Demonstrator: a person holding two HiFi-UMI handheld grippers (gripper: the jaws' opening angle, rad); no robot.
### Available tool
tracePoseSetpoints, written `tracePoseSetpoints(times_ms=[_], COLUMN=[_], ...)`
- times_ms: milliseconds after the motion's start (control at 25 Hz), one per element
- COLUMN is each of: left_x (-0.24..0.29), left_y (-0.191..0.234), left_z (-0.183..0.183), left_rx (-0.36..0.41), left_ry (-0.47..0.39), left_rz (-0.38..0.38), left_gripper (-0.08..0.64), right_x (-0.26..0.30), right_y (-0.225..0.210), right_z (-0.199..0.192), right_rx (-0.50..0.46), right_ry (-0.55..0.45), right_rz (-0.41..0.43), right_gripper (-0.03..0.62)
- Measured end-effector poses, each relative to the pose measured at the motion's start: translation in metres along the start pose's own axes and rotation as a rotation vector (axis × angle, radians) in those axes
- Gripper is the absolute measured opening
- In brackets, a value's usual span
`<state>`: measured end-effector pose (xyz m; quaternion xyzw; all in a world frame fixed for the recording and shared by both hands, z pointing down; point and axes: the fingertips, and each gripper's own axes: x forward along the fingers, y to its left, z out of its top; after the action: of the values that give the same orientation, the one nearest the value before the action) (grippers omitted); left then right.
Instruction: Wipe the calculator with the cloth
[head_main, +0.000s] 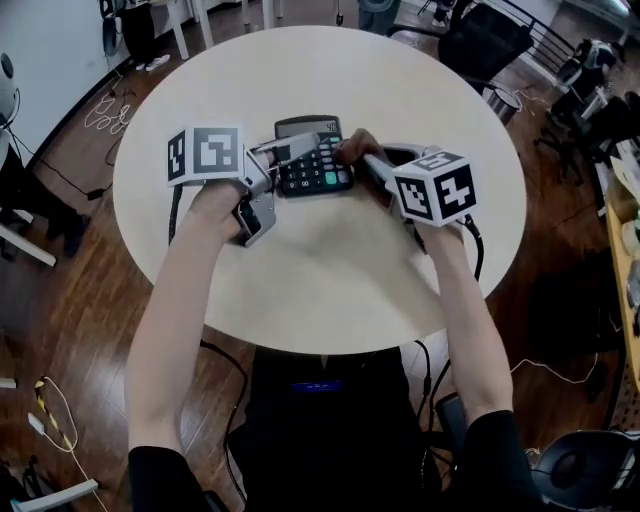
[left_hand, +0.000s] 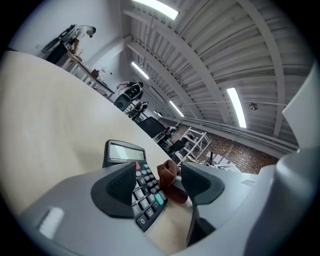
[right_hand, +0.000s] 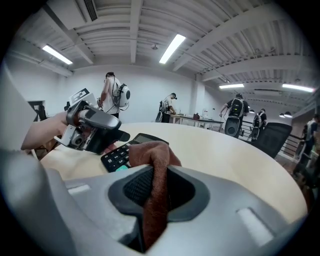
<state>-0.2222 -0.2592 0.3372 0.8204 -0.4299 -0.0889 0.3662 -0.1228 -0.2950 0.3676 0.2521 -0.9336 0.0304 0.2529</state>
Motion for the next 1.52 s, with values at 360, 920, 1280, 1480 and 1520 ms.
tracePoseSetpoints(times_ms=[360, 920, 1280, 1480, 1520], left_x=[-0.004, -0.014, -0.012, -0.013, -0.017], left_y=[-0.006, 0.010, 0.019, 0.016, 0.016], left_z=[0.004, 0.008, 0.015, 0.017, 0.017], left_rx=[-0.021, -0.154, -0.189, -0.144, -0.127], left_ry=[-0.039, -0.130, -0.154, -0.162, -0.169], left_rz=[-0.026, -0.041, -0.036, -0.035, -0.030], left_gripper=[0.254, 0.236, 0.236, 0.236, 0.236], right_x=[-0.008, 0.016, 0.018, -0.010, -0.019], right_y=[-0.008, -0.017, -0.002, -0.006, -0.004], right_z=[0.021, 0.012, 0.009, 0.007, 0.008], right_rx=[-0.022, -0.001, 0.046, 0.123, 0.139], right_ry=[-0.059, -0.001, -0.013, -0.078, -0.104], right_rz=[-0.014, -0.060, 0.001, 0.017, 0.022], right_gripper=[0.067, 0.067, 0.067, 0.067, 0.067])
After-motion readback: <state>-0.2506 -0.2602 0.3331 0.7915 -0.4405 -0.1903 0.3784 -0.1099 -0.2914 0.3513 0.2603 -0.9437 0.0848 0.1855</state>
